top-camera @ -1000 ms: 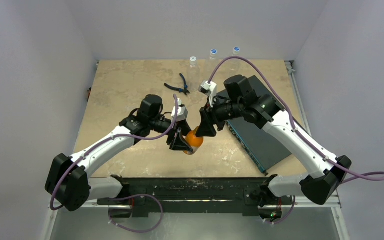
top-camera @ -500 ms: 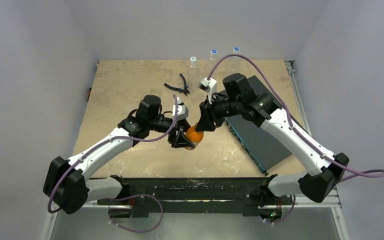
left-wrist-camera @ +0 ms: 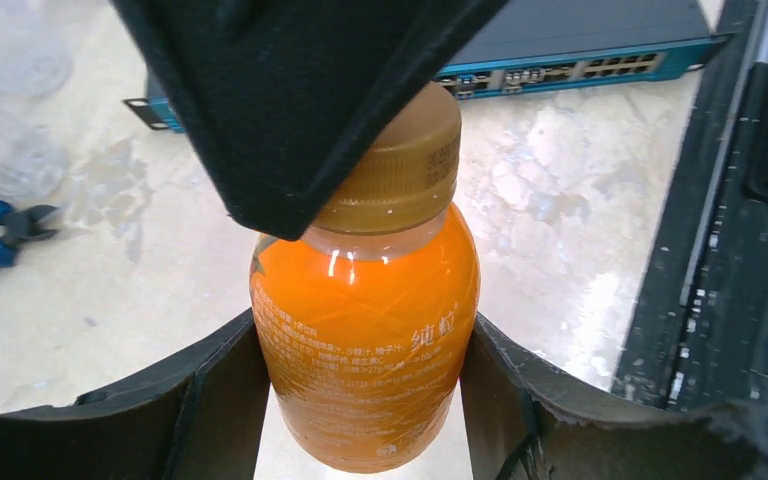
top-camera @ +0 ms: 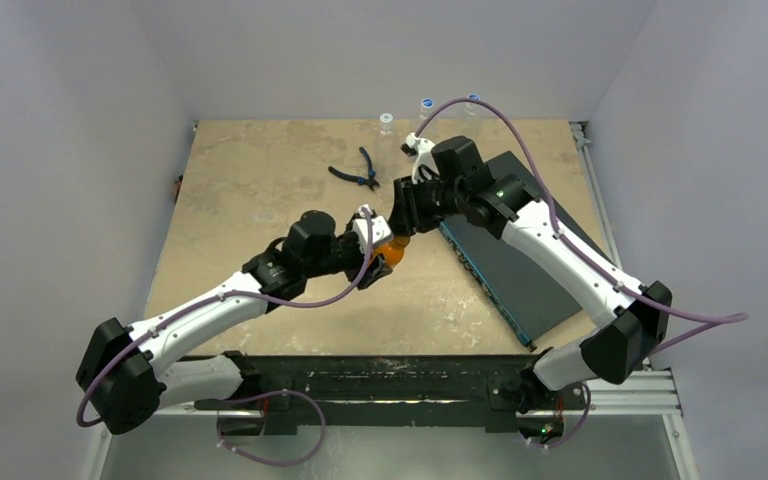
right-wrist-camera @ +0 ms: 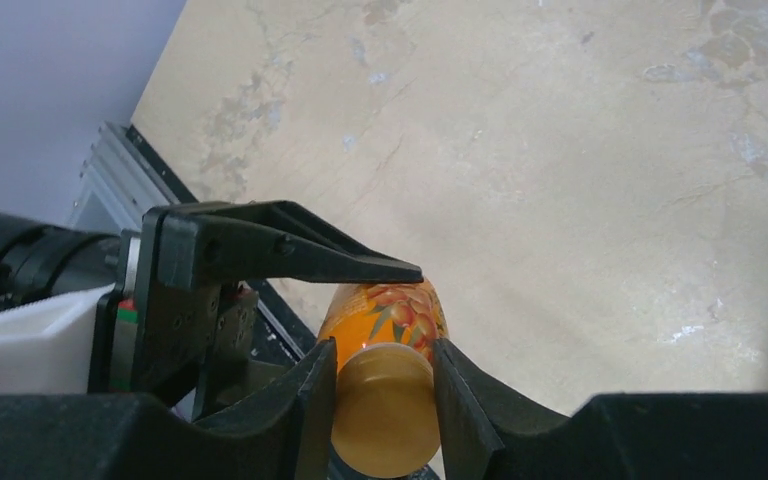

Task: Screw on the bottle caps
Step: Screw the bottle cap onto the plastic bottle, then place the plastic bottle at the center of the board.

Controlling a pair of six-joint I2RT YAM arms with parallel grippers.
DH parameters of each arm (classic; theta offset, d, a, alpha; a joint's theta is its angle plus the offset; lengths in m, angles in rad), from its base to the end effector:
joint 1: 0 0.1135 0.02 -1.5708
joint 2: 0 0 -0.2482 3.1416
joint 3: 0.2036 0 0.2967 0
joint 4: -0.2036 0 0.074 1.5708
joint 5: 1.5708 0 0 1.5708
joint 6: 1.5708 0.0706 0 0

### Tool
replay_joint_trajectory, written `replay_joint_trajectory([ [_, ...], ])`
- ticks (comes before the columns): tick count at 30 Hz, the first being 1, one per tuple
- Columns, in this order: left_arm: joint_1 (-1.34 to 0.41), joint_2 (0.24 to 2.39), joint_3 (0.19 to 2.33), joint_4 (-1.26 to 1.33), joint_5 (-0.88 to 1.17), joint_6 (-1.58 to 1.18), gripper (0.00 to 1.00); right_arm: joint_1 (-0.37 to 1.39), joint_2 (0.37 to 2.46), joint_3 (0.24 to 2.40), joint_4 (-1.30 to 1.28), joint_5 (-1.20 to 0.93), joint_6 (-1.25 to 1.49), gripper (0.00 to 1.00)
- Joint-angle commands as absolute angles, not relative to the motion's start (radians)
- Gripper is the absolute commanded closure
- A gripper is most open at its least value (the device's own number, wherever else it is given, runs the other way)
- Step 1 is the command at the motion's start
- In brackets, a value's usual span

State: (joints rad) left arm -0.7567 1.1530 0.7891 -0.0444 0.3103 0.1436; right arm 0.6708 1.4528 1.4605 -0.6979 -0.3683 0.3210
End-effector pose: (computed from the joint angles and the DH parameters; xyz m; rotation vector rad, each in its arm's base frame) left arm 0.2337 -0.2503 0.2369 1.0638 1.7252 -0.7003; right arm 0.2887 0.2616 0.3332 -0.6179 2.3004 0.9207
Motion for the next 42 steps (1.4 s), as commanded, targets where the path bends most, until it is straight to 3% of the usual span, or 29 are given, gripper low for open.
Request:
replay_joint_trajectory([
  [1,-0.753,1.146,0.822,0.21,0.137,0.186,1.0,0.707,1.457,1.515,-0.758,-0.36,0.443,0.58],
  [5,-0.753,1.153,0.811,0.174,0.187,0.208,1.0,0.703,1.429,1.578,-0.79,-0.229,0.436,0.04],
  [8,-0.752,1.158,0.806,0.167,0.203,0.209,1.0,0.702,1.425,1.592,-0.802,-0.226,0.414,0.01],
  [12,-0.753,1.165,0.808,0.169,0.212,0.207,1.0,0.704,1.415,1.568,-0.792,-0.199,0.416,0.12],
  [14,-0.752,1.171,0.81,0.168,0.219,0.204,1.0,0.704,1.413,1.563,-0.791,-0.184,0.416,0.23],
  [21,-0.753,1.169,0.806,0.171,0.239,0.193,1.0,0.704,1.41,1.551,-0.762,-0.175,0.422,0.32],
  [26,-0.752,1.161,0.802,0.176,0.246,0.187,1.0,0.703,1.414,1.536,-0.728,-0.185,0.426,0.45],
  [32,-0.752,1.158,0.802,0.178,0.241,0.17,1.0,0.704,1.408,1.521,-0.688,-0.183,0.433,0.72],
  [33,-0.752,1.156,0.802,0.179,0.227,0.159,0.95,0.704,1.405,1.519,-0.682,-0.182,0.442,0.76],
  [35,-0.752,1.153,0.796,0.186,0.172,0.124,0.65,0.704,1.402,1.52,-0.674,-0.157,0.456,0.82],
  [39,-0.741,1.128,0.787,0.187,0.029,0.059,0.22,0.704,1.423,1.54,-0.667,-0.087,0.437,0.85],
  [41,-0.711,1.122,0.8,0.155,0.004,0.033,0.07,0.704,1.45,1.559,-0.667,-0.047,0.421,0.86],
  [42,-0.696,1.121,0.81,0.129,-0.01,0.019,0.04,0.704,1.463,1.565,-0.659,-0.028,0.415,0.86],
])
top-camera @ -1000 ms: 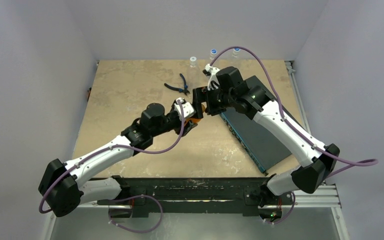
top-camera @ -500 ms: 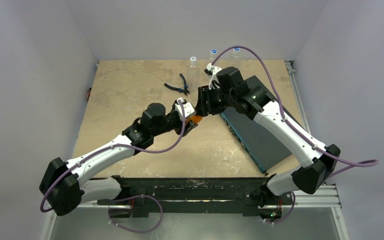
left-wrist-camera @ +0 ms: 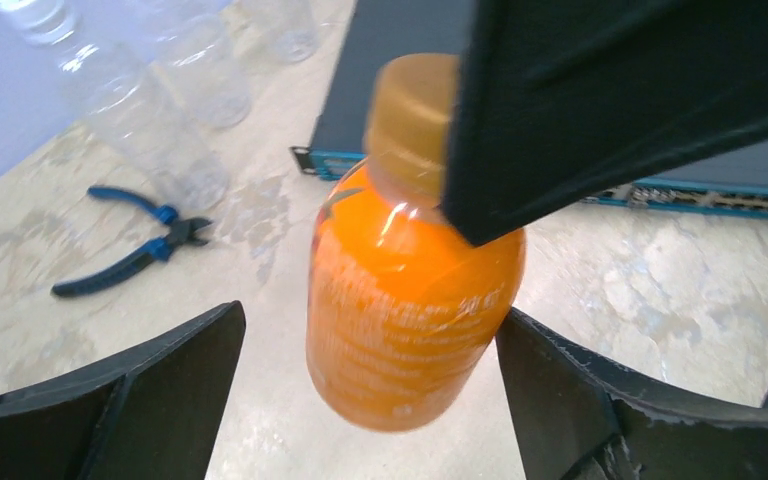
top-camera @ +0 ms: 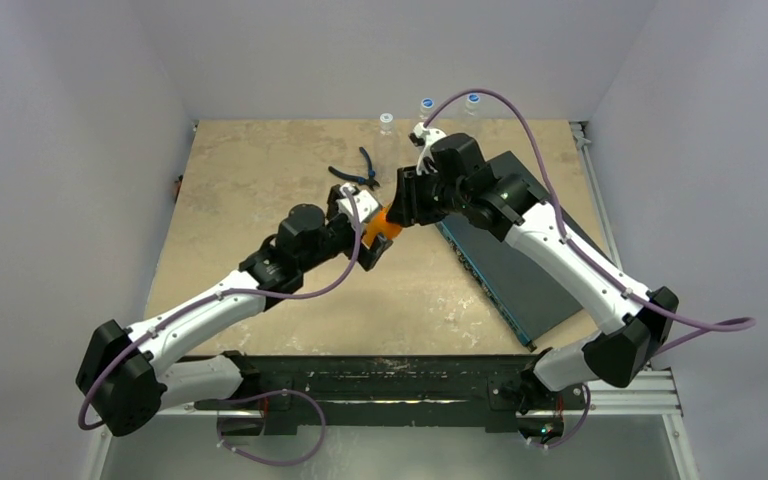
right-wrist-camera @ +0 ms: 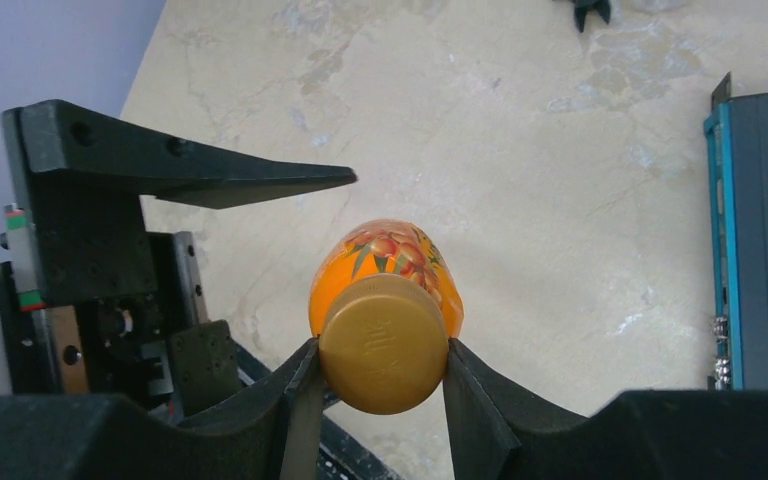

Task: Screw on the bottle caps
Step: Place the plastic bottle at the center of the board.

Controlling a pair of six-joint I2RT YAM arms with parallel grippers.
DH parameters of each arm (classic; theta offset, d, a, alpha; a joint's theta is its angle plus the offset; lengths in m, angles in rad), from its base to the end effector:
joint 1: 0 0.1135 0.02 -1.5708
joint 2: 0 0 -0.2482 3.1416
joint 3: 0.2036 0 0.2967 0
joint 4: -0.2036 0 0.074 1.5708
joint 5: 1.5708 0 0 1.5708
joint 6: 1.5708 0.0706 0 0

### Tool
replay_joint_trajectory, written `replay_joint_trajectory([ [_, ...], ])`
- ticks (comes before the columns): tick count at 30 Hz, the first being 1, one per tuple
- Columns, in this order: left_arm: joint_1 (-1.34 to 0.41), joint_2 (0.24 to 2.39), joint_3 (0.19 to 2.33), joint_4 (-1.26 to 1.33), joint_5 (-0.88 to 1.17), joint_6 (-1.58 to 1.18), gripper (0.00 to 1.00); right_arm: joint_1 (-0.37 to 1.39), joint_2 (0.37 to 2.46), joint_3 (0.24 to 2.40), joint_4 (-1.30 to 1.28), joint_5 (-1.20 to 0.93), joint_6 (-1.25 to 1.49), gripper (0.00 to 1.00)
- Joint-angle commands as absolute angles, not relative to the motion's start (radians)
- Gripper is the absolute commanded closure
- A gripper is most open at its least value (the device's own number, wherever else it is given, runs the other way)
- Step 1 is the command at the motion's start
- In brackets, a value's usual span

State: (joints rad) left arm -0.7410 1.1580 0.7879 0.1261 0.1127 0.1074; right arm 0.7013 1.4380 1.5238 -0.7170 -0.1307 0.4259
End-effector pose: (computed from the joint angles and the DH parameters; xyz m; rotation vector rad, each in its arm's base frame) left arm 0.2550 -0.2441 0.2569 0.8340 1.6490 -0.5485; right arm 0.2903 0.2572 0.3592 -0.3920 2.2716 0.7523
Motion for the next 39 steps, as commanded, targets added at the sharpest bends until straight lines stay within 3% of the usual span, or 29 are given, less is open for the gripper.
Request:
replay_joint_trajectory([
  [1,-0.678,1.12,0.822,0.103,-0.024,0.009,0.03,0.703,1.478,1.576,-0.651,-0.009,0.409,0.86],
  [13,-0.586,1.132,0.954,-0.166,-0.267,-0.049,0.0,0.703,1.74,1.613,-0.482,0.286,0.306,0.88],
  [26,-0.571,1.188,1.048,-0.237,-0.249,-0.125,0.0,0.703,1.97,1.699,-0.357,0.405,0.217,0.88],
  [32,-0.57,1.212,1.073,-0.256,-0.235,-0.134,0.0,0.703,2.001,1.706,-0.367,0.398,0.224,0.75],
  [39,-0.567,1.246,1.116,-0.293,-0.212,-0.152,0.0,0.703,2.016,1.706,-0.381,0.38,0.24,0.49],
])
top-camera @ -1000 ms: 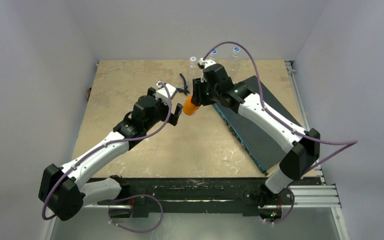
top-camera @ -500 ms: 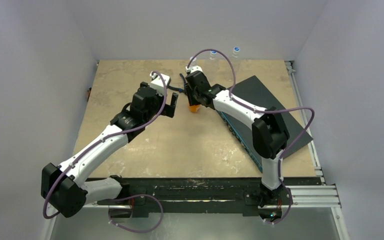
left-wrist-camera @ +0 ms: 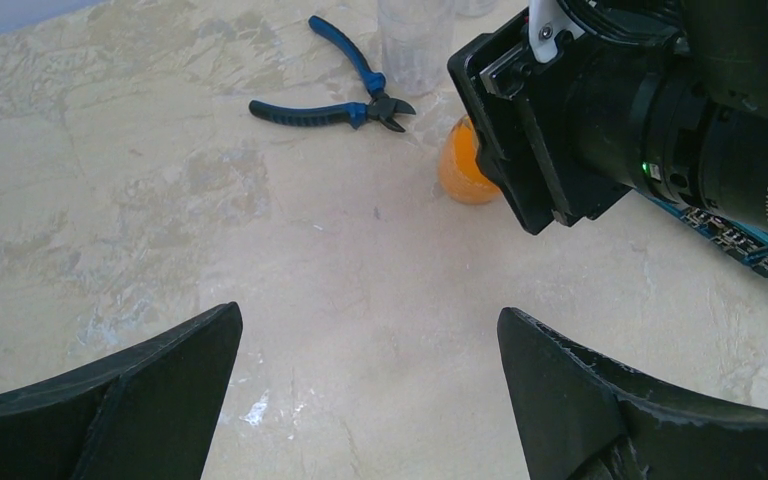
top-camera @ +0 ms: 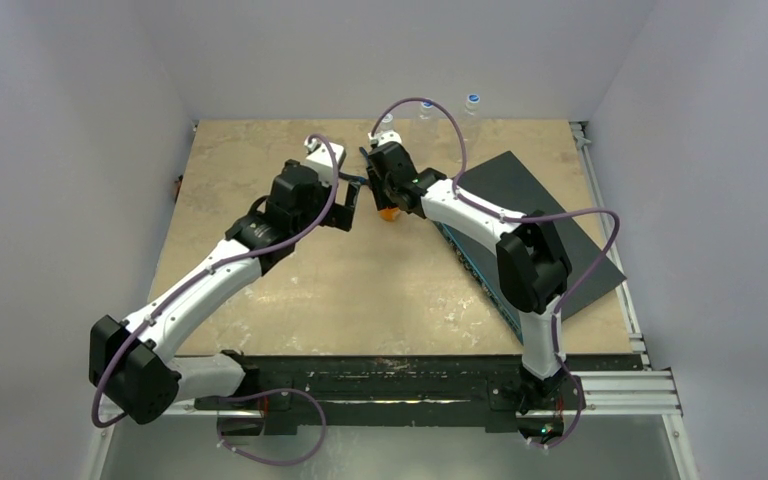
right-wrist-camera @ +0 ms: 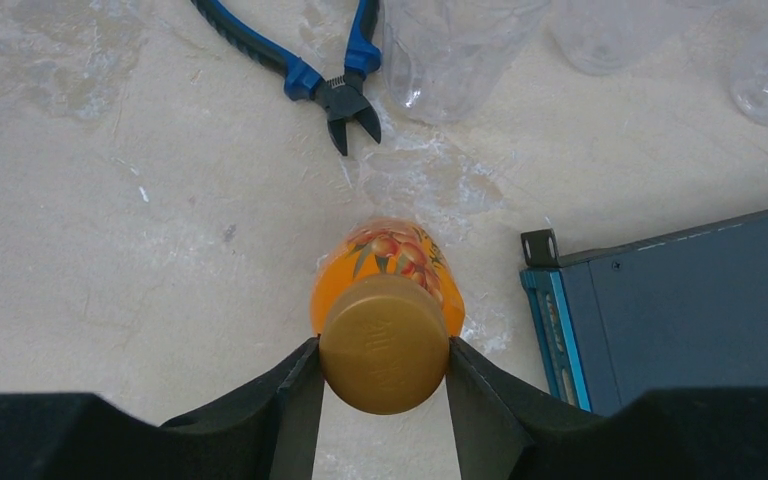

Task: Screw on the bottle caps
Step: Place the plastic bottle at the center of the board.

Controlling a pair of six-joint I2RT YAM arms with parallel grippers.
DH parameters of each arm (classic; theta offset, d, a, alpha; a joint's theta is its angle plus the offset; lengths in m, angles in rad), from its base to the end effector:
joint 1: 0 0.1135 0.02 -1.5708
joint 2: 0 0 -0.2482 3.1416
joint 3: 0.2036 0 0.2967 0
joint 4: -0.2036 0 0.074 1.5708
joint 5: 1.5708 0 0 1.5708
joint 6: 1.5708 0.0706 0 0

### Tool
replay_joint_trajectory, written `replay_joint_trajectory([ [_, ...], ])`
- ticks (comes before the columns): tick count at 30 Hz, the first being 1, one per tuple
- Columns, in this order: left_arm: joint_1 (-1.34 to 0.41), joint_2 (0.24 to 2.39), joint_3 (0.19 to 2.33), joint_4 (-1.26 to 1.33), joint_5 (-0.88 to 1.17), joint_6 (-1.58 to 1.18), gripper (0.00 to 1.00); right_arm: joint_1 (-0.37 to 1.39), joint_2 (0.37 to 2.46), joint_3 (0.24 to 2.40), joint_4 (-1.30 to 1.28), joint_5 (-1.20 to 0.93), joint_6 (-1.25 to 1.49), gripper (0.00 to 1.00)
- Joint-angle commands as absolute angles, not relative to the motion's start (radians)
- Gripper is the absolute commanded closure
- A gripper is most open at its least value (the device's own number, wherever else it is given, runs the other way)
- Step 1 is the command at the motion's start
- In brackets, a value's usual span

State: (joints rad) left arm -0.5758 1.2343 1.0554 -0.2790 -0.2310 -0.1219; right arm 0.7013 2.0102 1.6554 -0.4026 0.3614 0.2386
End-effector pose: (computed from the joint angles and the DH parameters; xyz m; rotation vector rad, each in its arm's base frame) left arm 0.3130 -0.1839 0.2920 0.3120 1.9977 -0.2089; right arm 0.4139 0.3169 0.1972 -0.3455 2.2433 0.0728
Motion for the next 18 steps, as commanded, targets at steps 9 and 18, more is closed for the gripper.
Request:
replay_joint_trajectory([
  [9,-0.566,1.253,1.14,-0.312,-0.175,-0.158,0.0,0.7,2.035,1.73,-0.401,0.366,0.254,0.27],
  [18,-0.563,1.276,1.214,-0.357,-0.216,-0.19,0.0,0.697,1.91,1.752,-0.44,0.302,0.285,0.01],
])
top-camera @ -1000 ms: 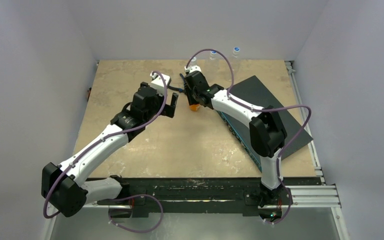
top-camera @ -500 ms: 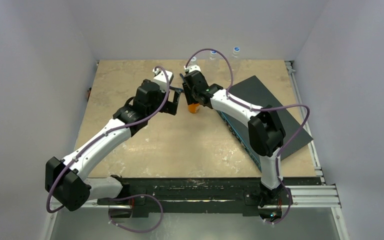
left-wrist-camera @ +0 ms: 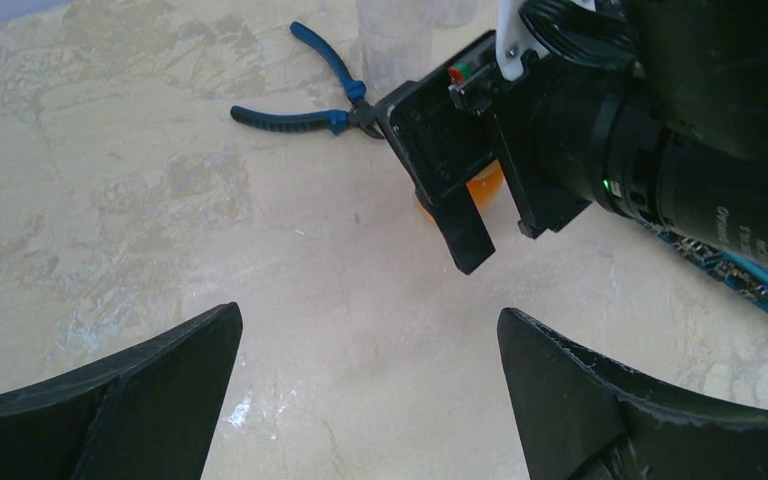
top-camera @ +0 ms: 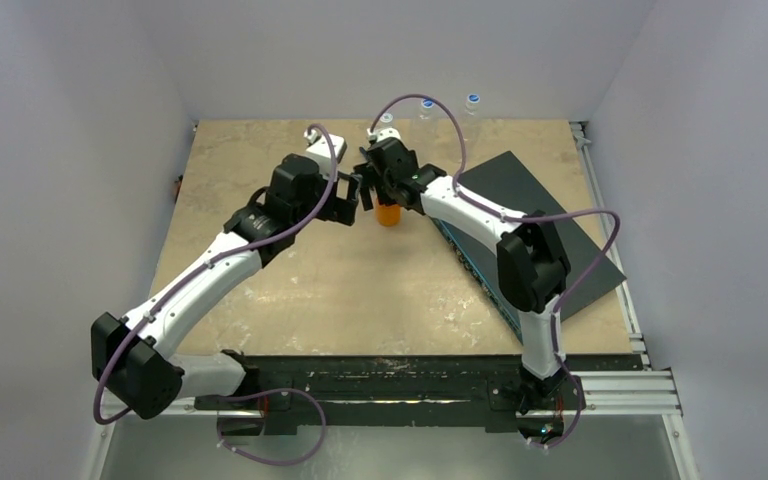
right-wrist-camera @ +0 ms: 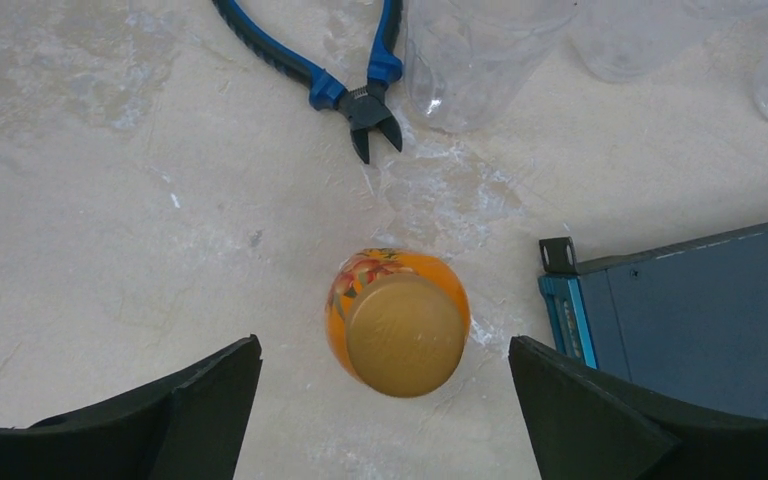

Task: Screw on the bottle caps
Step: Place the plastic bottle at the center of the board, then reset both arms

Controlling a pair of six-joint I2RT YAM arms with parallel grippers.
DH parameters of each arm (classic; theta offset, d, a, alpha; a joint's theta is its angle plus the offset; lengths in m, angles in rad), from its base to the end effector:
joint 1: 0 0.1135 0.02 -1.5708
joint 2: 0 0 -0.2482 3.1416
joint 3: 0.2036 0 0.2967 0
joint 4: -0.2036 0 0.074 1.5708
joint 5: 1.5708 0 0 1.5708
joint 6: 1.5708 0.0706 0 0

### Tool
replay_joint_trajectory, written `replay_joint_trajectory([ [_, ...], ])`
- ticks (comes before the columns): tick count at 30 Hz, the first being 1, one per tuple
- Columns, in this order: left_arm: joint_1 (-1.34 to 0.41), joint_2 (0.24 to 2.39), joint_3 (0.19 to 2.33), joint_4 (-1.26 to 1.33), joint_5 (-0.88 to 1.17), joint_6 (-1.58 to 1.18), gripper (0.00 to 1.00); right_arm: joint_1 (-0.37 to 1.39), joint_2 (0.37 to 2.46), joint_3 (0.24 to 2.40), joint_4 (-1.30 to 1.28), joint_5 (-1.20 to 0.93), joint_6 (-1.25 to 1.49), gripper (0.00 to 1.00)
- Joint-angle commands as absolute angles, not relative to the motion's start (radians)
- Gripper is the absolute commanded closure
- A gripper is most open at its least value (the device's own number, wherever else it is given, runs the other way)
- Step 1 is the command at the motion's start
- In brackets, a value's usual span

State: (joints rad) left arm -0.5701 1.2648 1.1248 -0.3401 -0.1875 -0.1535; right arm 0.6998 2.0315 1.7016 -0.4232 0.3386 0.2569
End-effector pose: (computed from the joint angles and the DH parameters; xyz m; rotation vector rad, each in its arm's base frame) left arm 0.3173 -0.1878 0.3028 0.3093 2.0283 -0.2598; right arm 0.4184 0.3216 0.2023 -0.3343 2.2495 0.1081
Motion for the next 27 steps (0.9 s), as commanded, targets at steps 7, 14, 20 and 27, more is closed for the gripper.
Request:
replay_joint_trajectory([
  [7,-0.562,1.275,1.25,-0.33,-0.368,-0.285,0.0,0.696,1.704,1.68,-0.428,0.244,0.332,0.01],
  [14,-0.564,1.287,1.279,-0.337,-0.467,-0.301,0.0,0.696,1.417,1.488,-0.348,0.254,0.363,0.01],
  [20,-0.564,1.281,1.265,-0.313,-0.518,-0.295,0.0,0.696,1.275,1.381,-0.293,0.255,0.381,0.01],
  [27,-0.564,1.301,1.259,-0.321,-0.551,-0.29,0.0,0.696,1.247,1.358,-0.275,0.235,0.387,0.01],
])
